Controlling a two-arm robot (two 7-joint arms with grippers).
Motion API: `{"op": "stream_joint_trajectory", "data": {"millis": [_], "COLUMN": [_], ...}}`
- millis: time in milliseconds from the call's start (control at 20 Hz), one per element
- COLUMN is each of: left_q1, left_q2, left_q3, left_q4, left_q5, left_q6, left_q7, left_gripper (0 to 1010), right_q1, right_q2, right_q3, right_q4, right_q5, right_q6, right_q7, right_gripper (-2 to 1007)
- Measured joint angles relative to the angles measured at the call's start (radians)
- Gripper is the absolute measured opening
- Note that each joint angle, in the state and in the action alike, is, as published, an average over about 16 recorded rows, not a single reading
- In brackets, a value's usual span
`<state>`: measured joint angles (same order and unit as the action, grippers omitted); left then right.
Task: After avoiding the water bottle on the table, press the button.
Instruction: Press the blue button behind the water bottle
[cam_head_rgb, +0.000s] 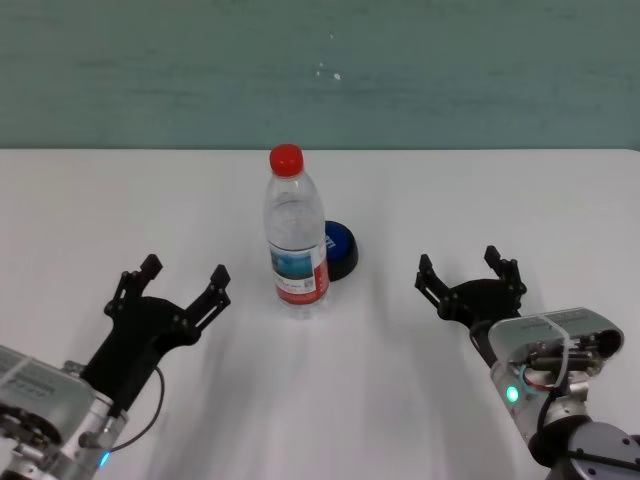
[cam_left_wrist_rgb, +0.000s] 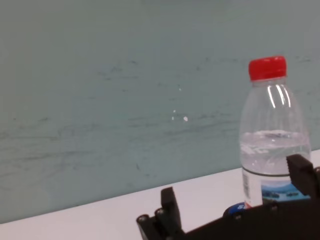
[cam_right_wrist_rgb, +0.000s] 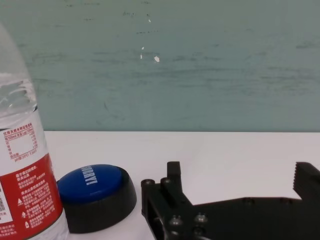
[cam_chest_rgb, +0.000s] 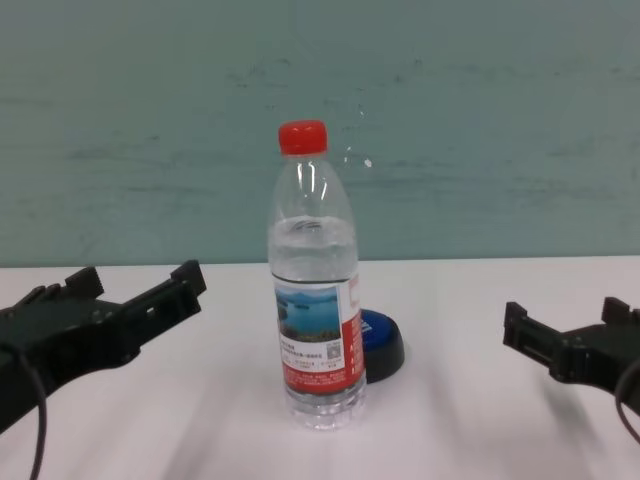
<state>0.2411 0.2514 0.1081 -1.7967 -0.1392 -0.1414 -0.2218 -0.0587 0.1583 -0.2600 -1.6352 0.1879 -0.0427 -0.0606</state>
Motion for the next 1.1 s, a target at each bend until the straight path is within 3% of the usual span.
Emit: {"op": "stream_joint_trajectory", "data": {"millis": [1100], "left_q1": [-0.082], "left_q2": [-0.029], "left_q3": [-0.019], "left_q4": [0.078], "left_q5": [0.013], "left_q6": [0.004], "left_q7": [0.023], "left_gripper": [1010], "right_q1": [0.0], "right_q2": [0.0], "right_q3": [0.0], "right_q4": [0.0], "right_q5": [0.0], "right_q6": [0.0], "right_q7": [0.0], "right_gripper": [1004]}}
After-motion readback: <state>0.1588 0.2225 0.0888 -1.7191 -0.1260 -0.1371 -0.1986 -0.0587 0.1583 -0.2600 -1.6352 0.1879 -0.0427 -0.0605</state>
